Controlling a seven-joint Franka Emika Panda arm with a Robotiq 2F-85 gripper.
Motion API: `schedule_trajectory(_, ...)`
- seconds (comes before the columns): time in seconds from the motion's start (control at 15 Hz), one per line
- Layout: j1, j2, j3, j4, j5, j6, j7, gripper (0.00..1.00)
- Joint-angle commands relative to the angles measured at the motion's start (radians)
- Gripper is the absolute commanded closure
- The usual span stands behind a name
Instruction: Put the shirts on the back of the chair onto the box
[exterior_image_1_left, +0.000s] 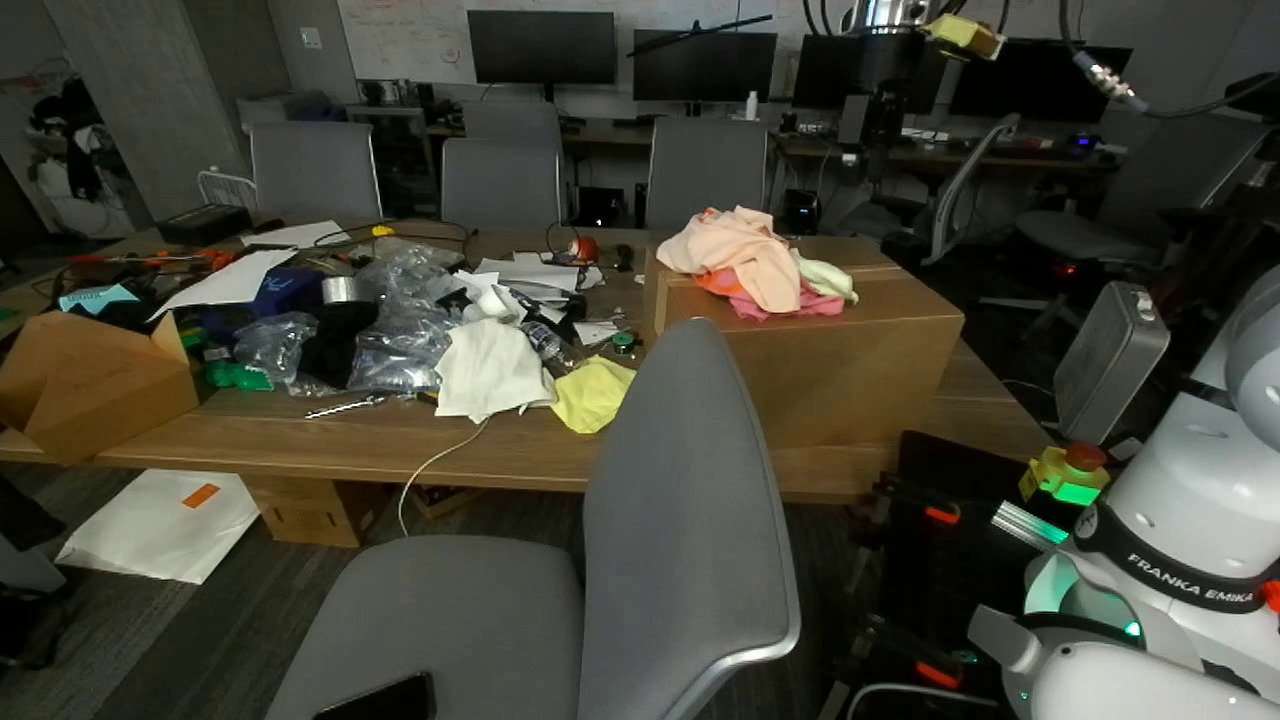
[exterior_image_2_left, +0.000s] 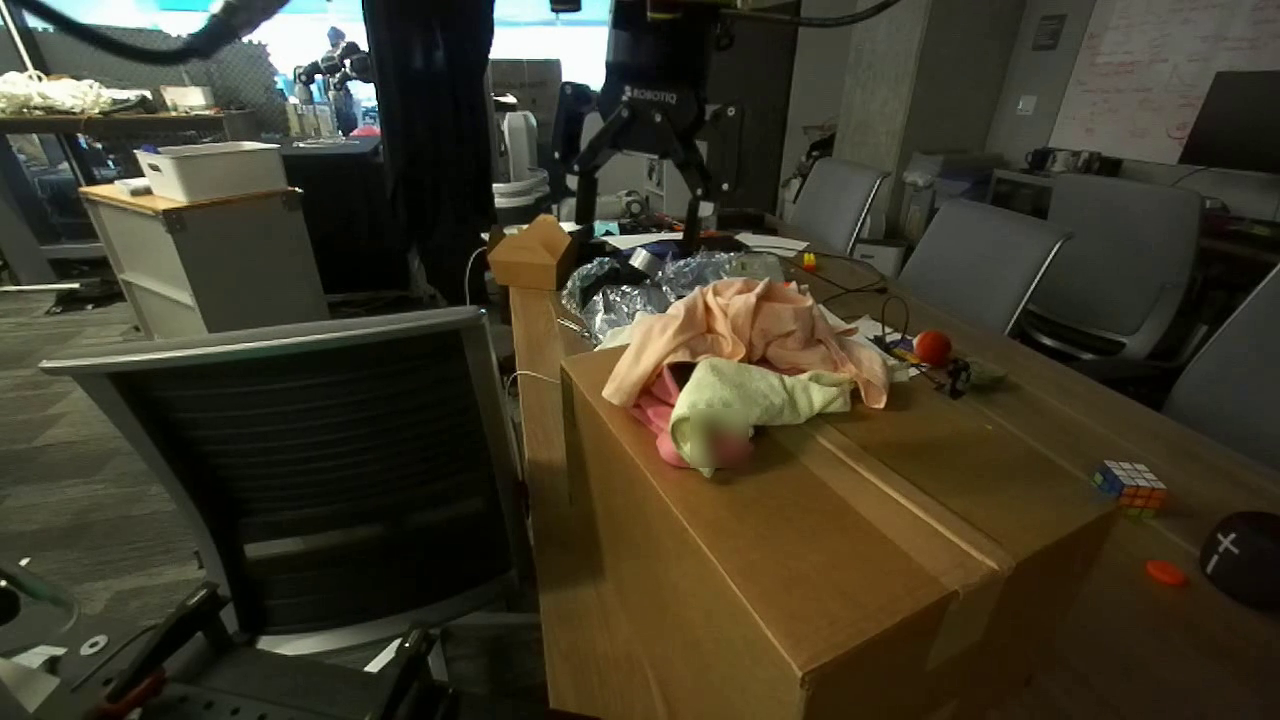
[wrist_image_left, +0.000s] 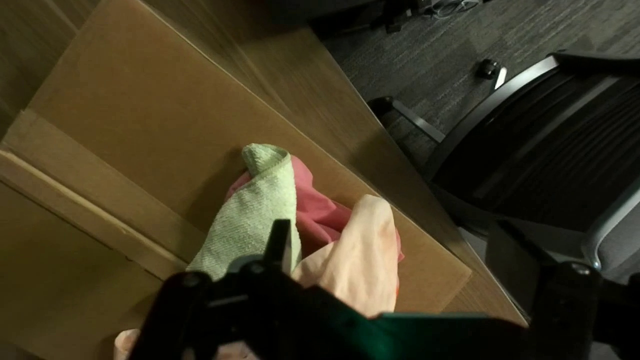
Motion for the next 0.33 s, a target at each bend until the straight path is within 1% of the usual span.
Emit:
schedule_trajectory(0.0,0.037,-0.148,-0.01,-0.138,-0.023,0.084,-0.034,0.0)
schedule_trajectory(0.07,0.038,-0.064,-0.022,-0.061,-0.008,0.033,-0.006,0.0)
schedule_trajectory(0.27,0.043,-0.082,-0.027,-0.079,-0.007,0.034,-0.005,0.0)
